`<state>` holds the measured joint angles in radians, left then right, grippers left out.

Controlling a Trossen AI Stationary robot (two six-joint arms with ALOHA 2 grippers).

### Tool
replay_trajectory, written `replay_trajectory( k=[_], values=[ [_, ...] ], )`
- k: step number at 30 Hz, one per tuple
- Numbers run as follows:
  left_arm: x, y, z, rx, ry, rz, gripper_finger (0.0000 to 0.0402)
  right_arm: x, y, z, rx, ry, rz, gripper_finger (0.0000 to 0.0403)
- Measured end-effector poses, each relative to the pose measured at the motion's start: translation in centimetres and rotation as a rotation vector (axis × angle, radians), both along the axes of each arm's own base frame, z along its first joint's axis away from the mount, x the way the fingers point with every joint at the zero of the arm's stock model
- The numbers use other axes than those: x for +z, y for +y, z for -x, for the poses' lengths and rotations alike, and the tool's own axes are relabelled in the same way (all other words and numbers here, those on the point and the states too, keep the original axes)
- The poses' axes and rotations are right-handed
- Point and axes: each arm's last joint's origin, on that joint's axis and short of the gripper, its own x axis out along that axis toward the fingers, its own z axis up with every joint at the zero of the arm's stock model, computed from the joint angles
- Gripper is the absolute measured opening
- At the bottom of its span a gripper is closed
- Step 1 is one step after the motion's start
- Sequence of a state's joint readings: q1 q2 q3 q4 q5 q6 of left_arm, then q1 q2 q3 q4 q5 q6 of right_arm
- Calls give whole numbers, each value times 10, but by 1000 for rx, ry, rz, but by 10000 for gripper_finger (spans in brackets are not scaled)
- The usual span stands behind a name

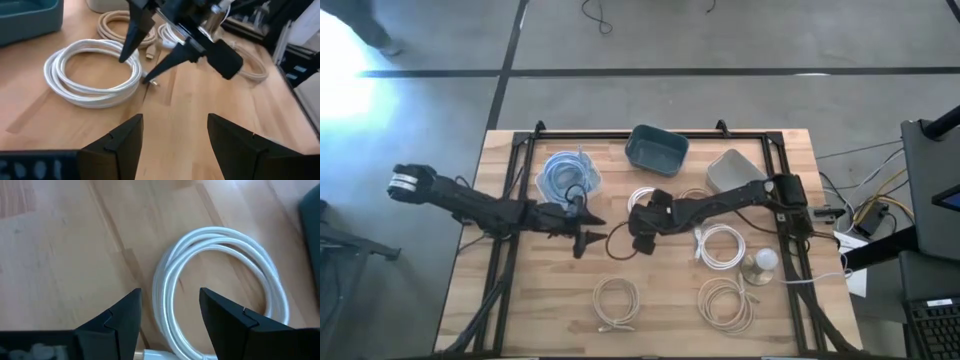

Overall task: Pick & Place USB Port
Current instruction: Put the top white usb cable into the dark green bin

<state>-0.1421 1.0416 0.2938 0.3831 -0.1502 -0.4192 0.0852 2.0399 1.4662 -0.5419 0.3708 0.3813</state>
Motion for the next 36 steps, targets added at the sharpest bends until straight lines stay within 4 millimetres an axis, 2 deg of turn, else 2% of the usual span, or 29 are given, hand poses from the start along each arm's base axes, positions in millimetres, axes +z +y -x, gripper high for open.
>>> replay_trajectory(
  k=[10,16,23,26,31,36],
  values=[
    [-7,-2,4,-18,13,2,222,-4,-18,1,7,24,-42,196],
    [-7,-2,4,-18,14,1,222,-8,-17,-1,18,15,-95,196],
    [-7,-1,4,-17,18,-1,222,-40,-18,-7,20,68,-84,196],
    [-8,-1,4,-16,18,-1,222,-47,-20,-8,-23,68,-95,191],
    [-8,-1,4,-16,22,-1,222,-48,-19,-9,-21,70,-103,154],
    [-8,-1,4,-12,24,-3,222,-46,-20,-8,-15,66,-114,70]
  ],
)
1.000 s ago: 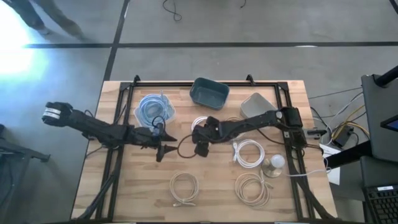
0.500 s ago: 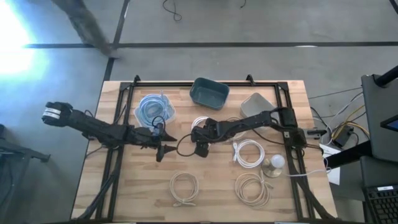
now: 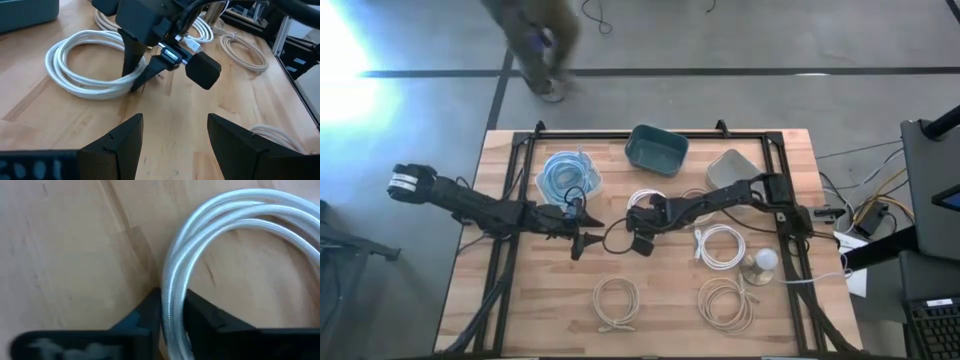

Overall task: Pick & Place USB Port
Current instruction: Put the top white usb cable into the dark green bin

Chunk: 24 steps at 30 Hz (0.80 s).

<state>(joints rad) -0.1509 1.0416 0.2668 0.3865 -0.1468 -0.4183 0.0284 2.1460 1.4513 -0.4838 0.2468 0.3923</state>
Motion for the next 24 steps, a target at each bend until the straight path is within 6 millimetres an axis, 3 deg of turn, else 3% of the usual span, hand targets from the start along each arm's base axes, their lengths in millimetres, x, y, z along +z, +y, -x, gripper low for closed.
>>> replay_trajectory(
  k=[3,10,18,24],
  values=[
    [0,0,0,1,1,0,222,0,0,0,8,3,-12,31],
    [0,0,0,1,0,0,222,17,6,6,10,-10,29,31],
    [0,0,0,2,1,-1,222,100,-1,25,-83,-186,242,31],
    [0,0,0,11,1,-5,222,146,-26,33,-143,-314,470,33]
  ],
)
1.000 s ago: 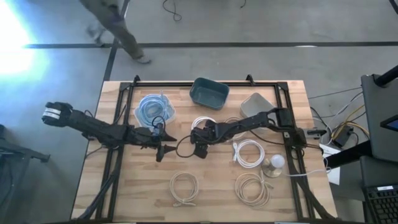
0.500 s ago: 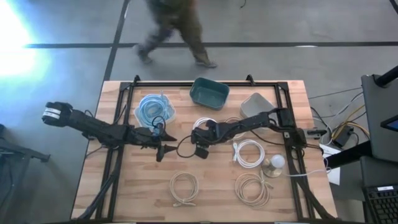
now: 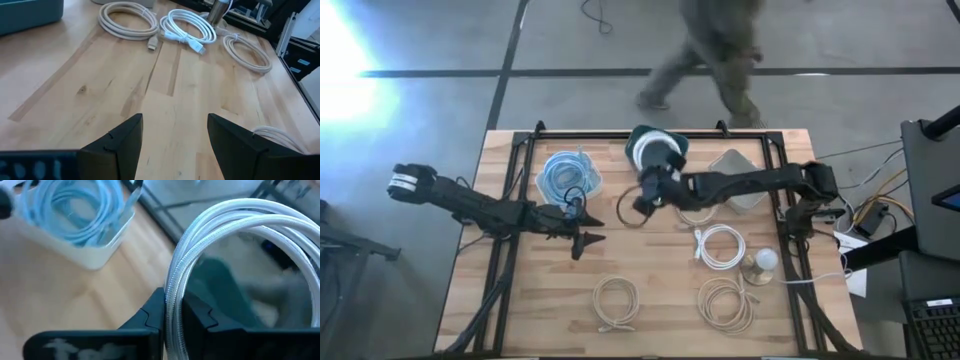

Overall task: Pick & Place USB Port
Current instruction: Put the top white usb cable into the dark green bin

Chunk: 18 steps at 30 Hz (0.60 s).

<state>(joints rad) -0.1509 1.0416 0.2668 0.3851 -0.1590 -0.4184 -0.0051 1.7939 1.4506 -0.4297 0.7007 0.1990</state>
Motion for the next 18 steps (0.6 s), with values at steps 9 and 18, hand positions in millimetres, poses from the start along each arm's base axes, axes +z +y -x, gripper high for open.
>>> replay_trajectory(
  k=[9,18],
  values=[
    [0,0,0,6,0,-2,222,-16,-66,-14,-85,-60,12,41],
    [0,0,0,4,3,-9,222,-79,-113,-21,-301,-47,-97,41]
  ],
)
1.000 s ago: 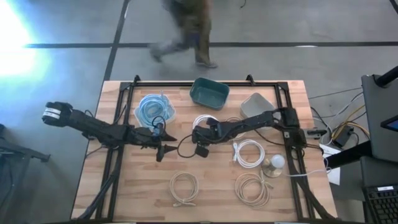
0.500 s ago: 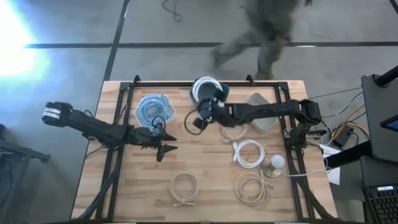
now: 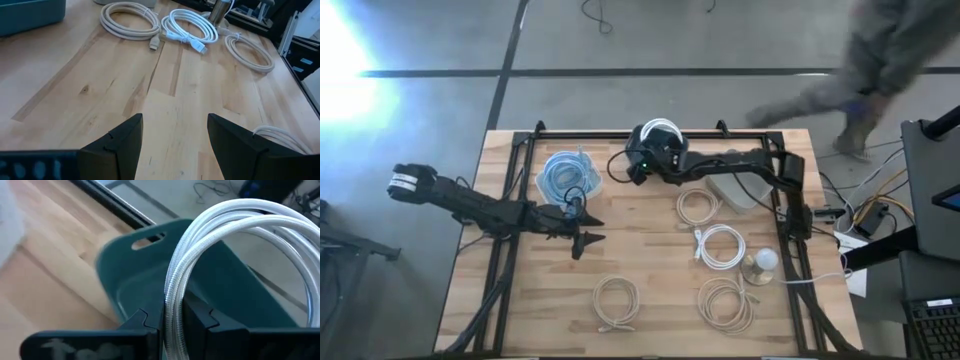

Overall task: Pick & Place USB Port
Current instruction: Put the top white usb cable into the dark green bin

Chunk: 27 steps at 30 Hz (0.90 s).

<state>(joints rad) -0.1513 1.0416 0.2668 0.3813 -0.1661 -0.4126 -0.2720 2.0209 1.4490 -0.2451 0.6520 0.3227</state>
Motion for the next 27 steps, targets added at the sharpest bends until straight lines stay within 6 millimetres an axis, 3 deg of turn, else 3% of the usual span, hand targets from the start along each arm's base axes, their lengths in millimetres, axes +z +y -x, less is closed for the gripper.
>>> replay_trajectory(
  k=[9,27],
  values=[
    [0,0,0,0,1,-1,222,-26,-23,-5,-50,-15,7,50],
    [-1,0,0,-8,5,-19,222,-31,-27,-4,-40,15,2,151]
  ],
)
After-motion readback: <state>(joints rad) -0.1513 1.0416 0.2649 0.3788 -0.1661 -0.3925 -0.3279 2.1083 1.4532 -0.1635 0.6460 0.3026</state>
